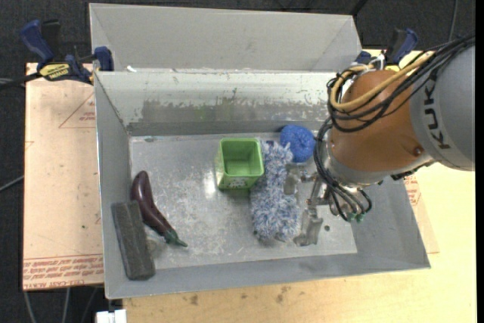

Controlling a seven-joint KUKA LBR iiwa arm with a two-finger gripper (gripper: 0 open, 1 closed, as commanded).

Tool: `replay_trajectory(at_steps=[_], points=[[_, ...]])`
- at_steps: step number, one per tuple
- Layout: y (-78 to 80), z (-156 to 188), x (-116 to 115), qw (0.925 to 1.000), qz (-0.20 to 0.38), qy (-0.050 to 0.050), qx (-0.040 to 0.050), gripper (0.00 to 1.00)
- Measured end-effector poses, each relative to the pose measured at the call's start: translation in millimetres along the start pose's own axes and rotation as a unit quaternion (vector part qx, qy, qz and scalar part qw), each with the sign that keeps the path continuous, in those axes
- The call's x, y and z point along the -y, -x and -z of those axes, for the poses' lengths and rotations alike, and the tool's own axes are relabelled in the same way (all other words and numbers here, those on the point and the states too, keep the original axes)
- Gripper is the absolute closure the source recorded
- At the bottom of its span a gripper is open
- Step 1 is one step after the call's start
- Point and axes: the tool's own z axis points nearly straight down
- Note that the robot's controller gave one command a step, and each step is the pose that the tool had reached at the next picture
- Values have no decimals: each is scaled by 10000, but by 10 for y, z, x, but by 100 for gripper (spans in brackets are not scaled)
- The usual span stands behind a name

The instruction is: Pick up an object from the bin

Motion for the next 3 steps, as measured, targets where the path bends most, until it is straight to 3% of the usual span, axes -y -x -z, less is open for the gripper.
replay_trajectory(at_steps=[1, 2, 3], points=[[0, 0, 0, 10000, 0, 0, 0, 0], [177, -422, -54, 9993, 383, 0, 29, 0], [182, -730, -165, 10000, 84, 4, -4, 0]])
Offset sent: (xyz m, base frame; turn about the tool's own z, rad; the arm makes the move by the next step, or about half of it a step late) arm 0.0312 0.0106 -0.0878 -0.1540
